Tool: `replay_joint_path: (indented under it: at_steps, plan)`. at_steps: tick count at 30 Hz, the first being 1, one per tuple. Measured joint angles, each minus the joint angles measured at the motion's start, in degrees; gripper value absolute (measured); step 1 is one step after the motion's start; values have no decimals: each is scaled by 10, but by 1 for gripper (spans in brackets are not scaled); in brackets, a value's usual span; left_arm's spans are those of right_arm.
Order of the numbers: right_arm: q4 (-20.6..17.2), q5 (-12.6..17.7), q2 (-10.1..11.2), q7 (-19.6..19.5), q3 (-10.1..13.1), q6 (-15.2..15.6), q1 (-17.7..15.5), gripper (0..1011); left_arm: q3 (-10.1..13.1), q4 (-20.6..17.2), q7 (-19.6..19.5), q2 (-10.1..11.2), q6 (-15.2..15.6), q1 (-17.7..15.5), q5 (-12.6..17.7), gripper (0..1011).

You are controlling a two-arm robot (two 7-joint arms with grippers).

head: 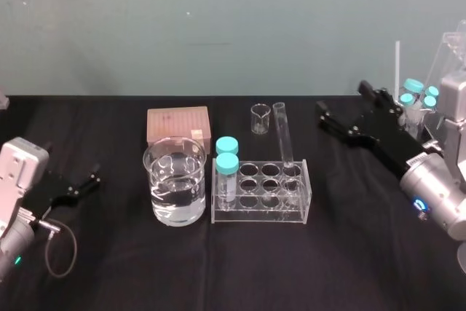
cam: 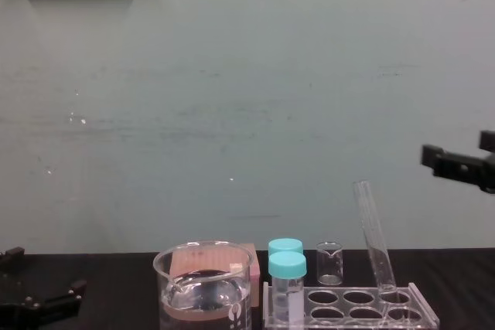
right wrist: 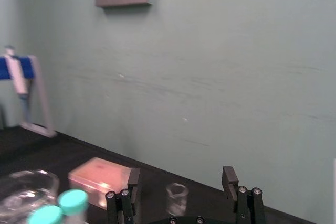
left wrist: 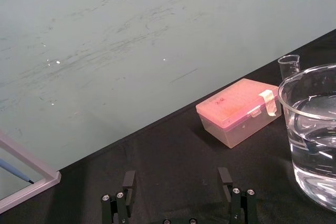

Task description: Hold the test tube with one hand and immerse one end into the beaker, then return it to the test tube rack.

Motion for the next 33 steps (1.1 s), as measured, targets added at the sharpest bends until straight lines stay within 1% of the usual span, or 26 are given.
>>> replay_joint_path:
  at_steps: [1, 3, 8, 20, 25, 33]
  plan:
    - [0, 0, 0, 0, 0, 0, 0, 1000, 0, 0, 0, 0, 0, 0, 0, 1000]
    - [-7, 7, -5, 18, -2, 8, 4, 1000, 0, 0, 0, 0, 0, 0, 0, 1000]
    - [-9, 8, -11, 41, -9, 17, 11, 1000, 0, 0, 0, 0, 0, 0, 0, 1000]
    - [26, -15, -28, 69, -22, 40, 37, 1000, 0, 0, 0, 0, 0, 0, 0, 1000]
    - [49, -25, -41, 85, -29, 53, 51, 1000, 0, 0, 0, 0, 0, 0, 0, 1000]
    - [69, -35, -57, 91, -30, 68, 61, 1000, 0, 0, 0, 0, 0, 0, 0, 1000]
